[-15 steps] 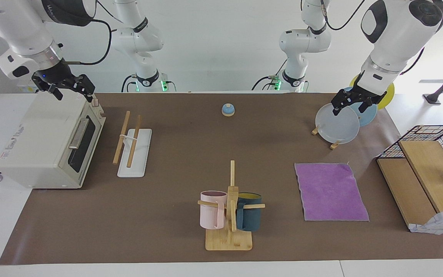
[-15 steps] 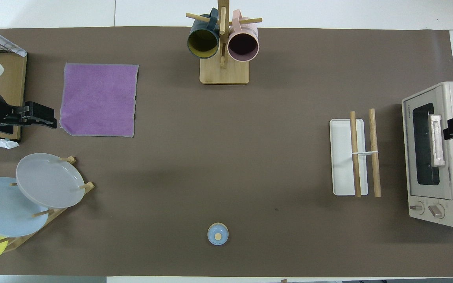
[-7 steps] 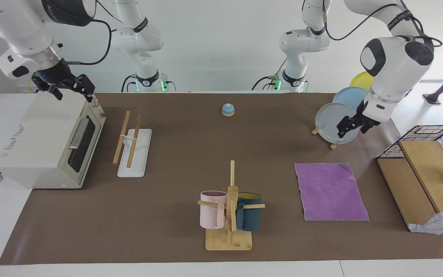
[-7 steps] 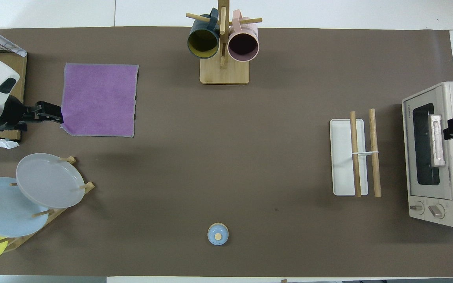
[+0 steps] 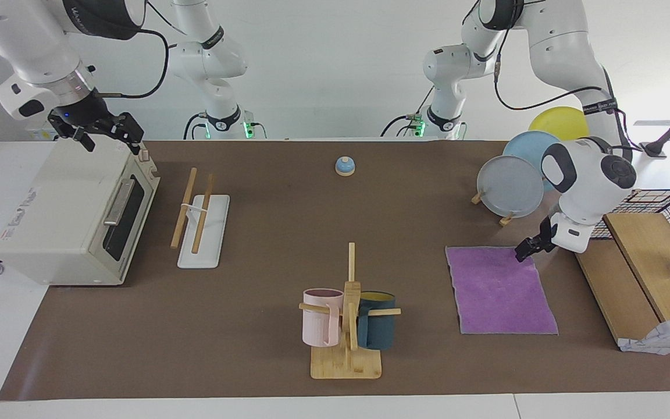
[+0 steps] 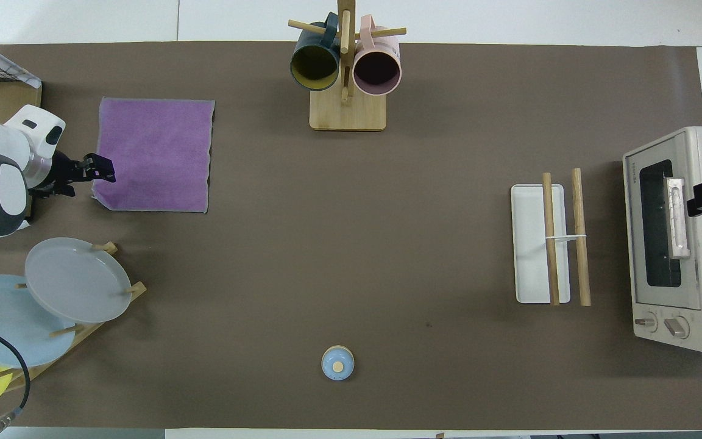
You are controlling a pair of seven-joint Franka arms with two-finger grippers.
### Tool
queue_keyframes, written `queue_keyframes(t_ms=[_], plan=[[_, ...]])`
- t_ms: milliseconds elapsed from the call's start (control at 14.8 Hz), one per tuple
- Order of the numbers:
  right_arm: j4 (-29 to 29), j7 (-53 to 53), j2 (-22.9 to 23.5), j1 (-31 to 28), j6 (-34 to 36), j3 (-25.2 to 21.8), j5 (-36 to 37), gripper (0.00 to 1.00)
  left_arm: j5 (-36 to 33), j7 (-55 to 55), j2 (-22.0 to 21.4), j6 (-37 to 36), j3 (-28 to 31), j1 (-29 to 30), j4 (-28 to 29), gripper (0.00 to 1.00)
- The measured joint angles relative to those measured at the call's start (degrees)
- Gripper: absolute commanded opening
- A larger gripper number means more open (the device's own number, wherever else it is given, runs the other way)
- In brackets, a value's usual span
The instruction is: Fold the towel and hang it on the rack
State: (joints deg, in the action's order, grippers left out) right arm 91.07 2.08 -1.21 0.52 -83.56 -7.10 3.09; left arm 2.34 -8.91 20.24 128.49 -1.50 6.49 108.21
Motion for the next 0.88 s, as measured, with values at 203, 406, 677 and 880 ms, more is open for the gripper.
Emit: queue_keyframes(t_ms=[203, 406, 677, 880], plan=[[0.0, 0.0, 0.0, 0.0, 0.0, 0.0, 0.0, 1.0, 1.2, -0.8, 0.2, 0.0, 0.0, 0.8, 0.0, 0.65], [0.0, 0.0, 0.0, 0.0, 0.0, 0.0, 0.0, 1.0, 1.3, -1.5, 0.2, 0.0, 0.0, 0.8, 0.0, 0.53], [0.0, 0.0, 0.0, 0.0, 0.0, 0.0, 0.0, 1.0, 1.4, -2.4, 0.2, 0.0, 0.0, 1.4, 0.4, 0.36], [0.0, 0.0, 0.0, 0.0, 0.0, 0.0, 0.0, 1.0, 1.4, -3.7, 0.2, 0.2, 0.0, 1.5, 0.9, 0.08]])
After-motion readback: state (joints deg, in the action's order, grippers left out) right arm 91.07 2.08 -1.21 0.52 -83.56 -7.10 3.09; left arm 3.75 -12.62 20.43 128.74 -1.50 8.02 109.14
